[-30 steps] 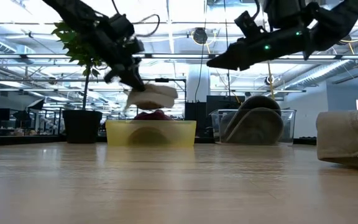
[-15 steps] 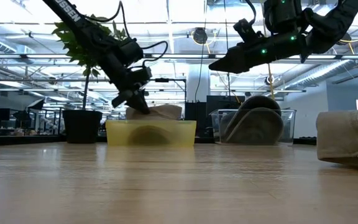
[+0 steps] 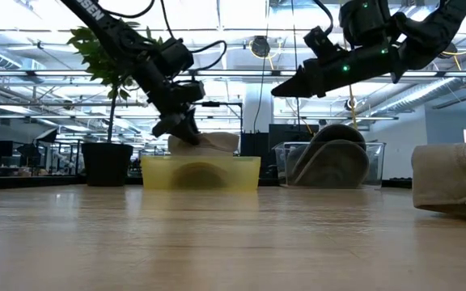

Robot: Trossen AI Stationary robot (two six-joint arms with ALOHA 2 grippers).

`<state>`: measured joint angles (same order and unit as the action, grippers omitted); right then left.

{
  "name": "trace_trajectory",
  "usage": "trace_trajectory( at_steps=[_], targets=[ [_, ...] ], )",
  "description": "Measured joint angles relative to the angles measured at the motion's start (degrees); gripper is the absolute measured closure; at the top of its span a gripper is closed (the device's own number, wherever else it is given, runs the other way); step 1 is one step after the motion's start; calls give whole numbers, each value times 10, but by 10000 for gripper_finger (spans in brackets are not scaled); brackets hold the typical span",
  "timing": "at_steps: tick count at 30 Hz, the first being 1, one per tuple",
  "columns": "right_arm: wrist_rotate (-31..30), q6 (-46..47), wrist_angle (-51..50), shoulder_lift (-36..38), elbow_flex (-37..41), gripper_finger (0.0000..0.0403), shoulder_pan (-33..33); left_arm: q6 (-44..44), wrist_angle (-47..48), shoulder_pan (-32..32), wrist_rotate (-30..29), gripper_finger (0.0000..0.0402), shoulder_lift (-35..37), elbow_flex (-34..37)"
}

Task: Pick & Place hat
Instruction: Put the left brown cap into the yellow bin

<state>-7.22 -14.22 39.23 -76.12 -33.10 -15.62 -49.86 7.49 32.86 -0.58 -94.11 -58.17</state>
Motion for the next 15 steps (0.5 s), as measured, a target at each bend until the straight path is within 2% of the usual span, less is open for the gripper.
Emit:
trace_trajectory(
  at_steps=[4,10,15],
  targets=[
    [0,0,-8,0,0,298,0,-3,-2,-15,-32,264,0,0],
    [0,0,-8,0,0,298,0,-8,-18,-24,-123,224,0,0],
    [0,0,-8,0,0,298,0,3,-16,-25,-145,211,8,1]
  ],
)
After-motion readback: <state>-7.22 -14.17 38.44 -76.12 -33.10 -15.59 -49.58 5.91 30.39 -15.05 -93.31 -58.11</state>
